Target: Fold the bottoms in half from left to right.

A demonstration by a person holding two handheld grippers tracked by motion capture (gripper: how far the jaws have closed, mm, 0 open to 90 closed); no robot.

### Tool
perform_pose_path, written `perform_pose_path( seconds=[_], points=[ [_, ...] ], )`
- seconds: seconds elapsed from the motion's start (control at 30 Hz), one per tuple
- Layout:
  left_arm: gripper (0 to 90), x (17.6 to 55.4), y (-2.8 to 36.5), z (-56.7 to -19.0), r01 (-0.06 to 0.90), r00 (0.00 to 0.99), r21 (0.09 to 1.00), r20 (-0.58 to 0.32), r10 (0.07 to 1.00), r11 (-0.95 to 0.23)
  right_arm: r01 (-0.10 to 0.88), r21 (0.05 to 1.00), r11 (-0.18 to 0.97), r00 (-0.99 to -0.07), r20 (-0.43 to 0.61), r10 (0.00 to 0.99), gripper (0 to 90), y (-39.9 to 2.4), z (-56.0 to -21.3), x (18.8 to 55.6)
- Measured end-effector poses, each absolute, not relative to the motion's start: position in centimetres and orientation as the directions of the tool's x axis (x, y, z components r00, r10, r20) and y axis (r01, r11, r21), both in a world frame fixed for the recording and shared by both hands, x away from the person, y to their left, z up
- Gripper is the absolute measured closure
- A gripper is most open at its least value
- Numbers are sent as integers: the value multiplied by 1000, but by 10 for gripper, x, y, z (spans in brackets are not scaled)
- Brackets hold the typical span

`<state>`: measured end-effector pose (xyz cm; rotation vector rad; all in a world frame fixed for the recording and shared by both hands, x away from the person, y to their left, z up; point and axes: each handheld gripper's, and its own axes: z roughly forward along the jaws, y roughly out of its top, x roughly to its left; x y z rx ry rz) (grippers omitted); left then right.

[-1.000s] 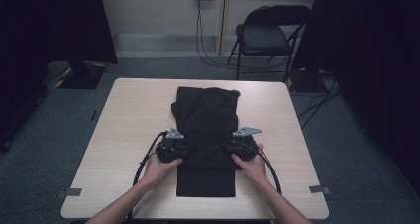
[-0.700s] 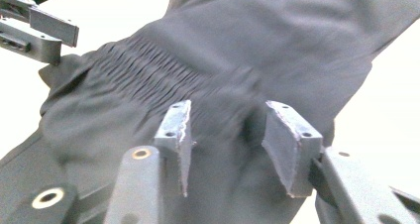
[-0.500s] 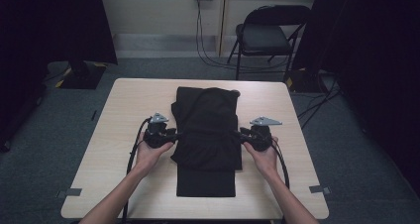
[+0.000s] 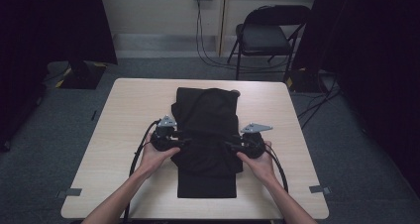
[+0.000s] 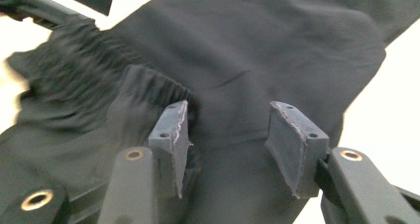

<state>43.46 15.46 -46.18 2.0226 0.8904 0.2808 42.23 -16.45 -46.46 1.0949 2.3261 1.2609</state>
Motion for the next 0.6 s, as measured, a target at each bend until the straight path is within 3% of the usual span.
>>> perform_pose_path(
  seconds=[0.17,0.33,0.47,0.6],
  points=[
    [408,423,159,-457,473,753,801,-150,641,-367,460,814,354,-733,123,669,489,-164,-461,395],
    [427,431,165,-461,506,688,809,-168,706,-301,459,810,364,-774,164,611,468,-167,-465,361],
    [399,428,156,-466,501,736,786,-165,656,-364,448,807,385,-792,159,589,470,-166,-463,352],
    [402,409,148,-459,452,787,783,-126,604,-426,439,844,309,-781,188,595,480,-176,-452,351]
  ],
)
